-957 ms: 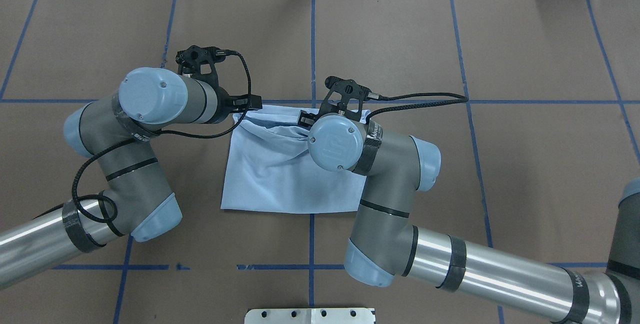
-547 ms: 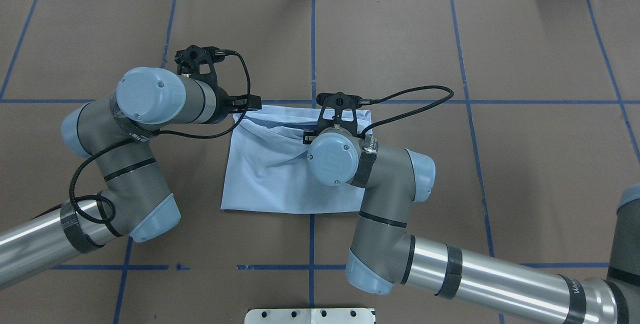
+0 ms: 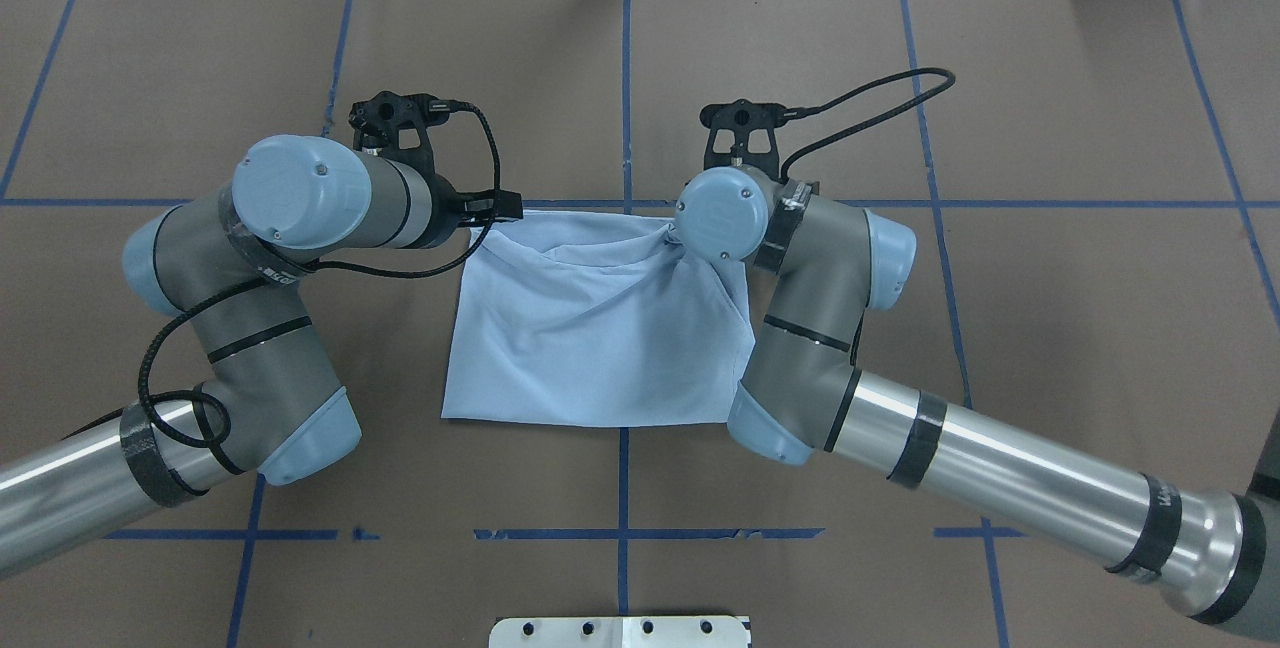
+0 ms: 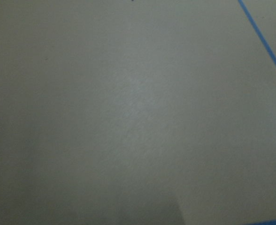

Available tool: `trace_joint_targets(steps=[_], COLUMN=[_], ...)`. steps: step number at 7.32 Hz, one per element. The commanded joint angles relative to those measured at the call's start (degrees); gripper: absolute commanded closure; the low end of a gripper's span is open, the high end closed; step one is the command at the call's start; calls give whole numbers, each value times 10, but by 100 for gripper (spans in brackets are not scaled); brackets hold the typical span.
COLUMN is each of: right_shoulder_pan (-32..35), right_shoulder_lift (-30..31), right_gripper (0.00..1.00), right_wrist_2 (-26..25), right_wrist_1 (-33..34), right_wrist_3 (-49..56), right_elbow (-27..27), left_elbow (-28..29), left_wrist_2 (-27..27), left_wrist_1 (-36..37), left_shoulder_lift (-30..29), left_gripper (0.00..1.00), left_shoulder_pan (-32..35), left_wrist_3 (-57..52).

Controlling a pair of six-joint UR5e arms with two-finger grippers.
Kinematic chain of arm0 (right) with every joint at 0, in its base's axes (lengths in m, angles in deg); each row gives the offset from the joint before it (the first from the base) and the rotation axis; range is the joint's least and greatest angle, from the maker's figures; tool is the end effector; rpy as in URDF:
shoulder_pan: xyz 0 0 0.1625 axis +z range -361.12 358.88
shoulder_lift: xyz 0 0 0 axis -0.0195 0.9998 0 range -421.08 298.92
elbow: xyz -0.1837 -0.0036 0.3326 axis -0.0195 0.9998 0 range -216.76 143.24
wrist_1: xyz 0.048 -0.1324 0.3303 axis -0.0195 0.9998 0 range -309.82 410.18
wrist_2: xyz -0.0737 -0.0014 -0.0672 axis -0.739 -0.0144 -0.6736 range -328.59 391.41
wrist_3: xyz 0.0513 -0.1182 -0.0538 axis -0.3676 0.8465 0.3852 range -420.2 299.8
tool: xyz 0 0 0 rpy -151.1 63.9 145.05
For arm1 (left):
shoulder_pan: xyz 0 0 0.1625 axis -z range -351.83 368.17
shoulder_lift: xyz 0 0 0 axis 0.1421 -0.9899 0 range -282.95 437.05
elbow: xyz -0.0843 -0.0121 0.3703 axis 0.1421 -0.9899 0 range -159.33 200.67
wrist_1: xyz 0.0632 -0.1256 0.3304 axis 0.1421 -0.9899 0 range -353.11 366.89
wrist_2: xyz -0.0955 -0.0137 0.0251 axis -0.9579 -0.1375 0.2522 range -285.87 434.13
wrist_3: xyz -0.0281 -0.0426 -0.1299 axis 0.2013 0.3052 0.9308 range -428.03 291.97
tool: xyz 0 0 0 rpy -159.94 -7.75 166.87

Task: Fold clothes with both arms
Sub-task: 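Raise the right gripper off the shirt while the left gripper holds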

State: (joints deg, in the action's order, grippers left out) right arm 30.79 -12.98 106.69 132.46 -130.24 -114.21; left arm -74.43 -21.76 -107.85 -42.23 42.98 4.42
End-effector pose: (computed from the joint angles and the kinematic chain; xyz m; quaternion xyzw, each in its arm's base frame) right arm -0.5096 -0.5161 0.3294 0.2471 -0.2305 0.1384 0.9310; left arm 0.4505 -0.4581 0.2914 0.1773 0.4618 -0.1053 0.8627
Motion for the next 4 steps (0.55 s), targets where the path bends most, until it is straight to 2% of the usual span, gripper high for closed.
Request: trace_joint_targets(steps=[1,2,3,4], right_shoulder_pan=[37,35,16,-2], right_shoulder_lift=[-10,-11,-12,-12], right_gripper=[0,0,0,0], right_wrist_2=[92,108,109,101], right_wrist_1=[-49,-79,-76,-63], right_wrist_3=[32,-6,-58,-62], right_elbow=[2,-14,-33,-50], left_elbow=[0,0,0,0], left_wrist_2=[0,0,0,0], left_wrist_1=[0,0,-4,-6], left_shoulder_lift=[0,3,4,7], left_gripper=[0,0,0,0], left_shoulder_pan=[1,1,0,0], left_wrist_3=[1,0,0,0])
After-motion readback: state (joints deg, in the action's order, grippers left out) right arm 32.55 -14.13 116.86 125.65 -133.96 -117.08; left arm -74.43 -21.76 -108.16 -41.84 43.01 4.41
